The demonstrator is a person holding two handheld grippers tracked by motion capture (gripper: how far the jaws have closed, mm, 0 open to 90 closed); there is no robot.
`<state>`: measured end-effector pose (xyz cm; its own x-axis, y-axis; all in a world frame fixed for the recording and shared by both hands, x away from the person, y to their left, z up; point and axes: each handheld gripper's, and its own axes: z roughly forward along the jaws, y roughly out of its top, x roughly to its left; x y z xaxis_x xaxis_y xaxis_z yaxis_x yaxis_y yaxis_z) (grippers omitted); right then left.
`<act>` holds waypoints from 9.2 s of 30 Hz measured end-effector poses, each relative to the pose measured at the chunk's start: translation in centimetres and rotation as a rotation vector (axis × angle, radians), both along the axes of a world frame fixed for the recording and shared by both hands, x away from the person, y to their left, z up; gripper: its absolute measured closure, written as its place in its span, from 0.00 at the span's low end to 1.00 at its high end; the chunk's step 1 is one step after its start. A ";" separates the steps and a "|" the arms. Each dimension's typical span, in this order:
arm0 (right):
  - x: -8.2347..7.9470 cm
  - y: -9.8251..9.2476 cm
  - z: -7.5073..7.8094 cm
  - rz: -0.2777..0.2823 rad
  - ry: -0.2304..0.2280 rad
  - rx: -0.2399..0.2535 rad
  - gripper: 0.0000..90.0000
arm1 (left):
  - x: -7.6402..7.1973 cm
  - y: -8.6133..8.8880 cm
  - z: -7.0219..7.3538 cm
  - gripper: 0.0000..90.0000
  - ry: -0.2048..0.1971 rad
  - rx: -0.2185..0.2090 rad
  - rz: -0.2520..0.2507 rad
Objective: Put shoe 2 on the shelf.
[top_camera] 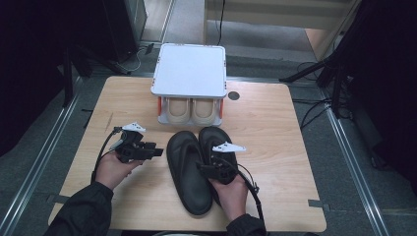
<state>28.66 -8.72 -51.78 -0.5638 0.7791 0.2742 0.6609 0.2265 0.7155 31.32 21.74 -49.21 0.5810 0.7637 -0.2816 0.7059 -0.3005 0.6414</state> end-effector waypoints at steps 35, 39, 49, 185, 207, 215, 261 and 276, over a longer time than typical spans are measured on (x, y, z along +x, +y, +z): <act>0.6 0.1 -0.5 -0.063 0.010 0.004 0.79 | -1.4 2.1 -0.2 0.59 0.005 -0.012 0.062; 0.7 0.0 -0.3 -0.076 0.034 0.012 0.82 | -1.4 1.9 -0.2 0.59 0.006 -0.009 0.060; 0.8 -0.6 -0.1 -0.087 0.059 0.013 0.84 | -1.3 2.0 -0.2 0.58 0.005 -0.010 0.062; 22.2 6.9 17.6 -0.077 -0.008 -0.028 0.84 | -3.5 7.0 -0.8 0.55 0.041 -0.065 0.199; 25.9 11.2 17.6 -0.512 0.018 -0.019 0.83 | -2.2 5.3 -0.8 0.55 0.048 -0.072 0.111; 26.6 12.0 17.8 -0.527 -0.004 -0.053 0.83 | -2.0 5.1 -0.8 0.55 0.046 -0.075 0.101; 22.1 9.8 18.0 -0.355 -0.017 0.008 0.57 | -1.6 6.0 -1.1 0.54 0.055 -0.061 0.151; 18.9 8.5 18.8 -0.226 -0.019 0.014 0.49 | -1.4 6.1 -1.2 0.54 0.048 -0.045 0.160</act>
<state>47.59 -0.26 -33.03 -0.3805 0.8825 0.2764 0.6799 0.0643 0.7305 29.97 27.88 -50.39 0.4385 0.8310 -0.3423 0.7725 -0.1538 0.6161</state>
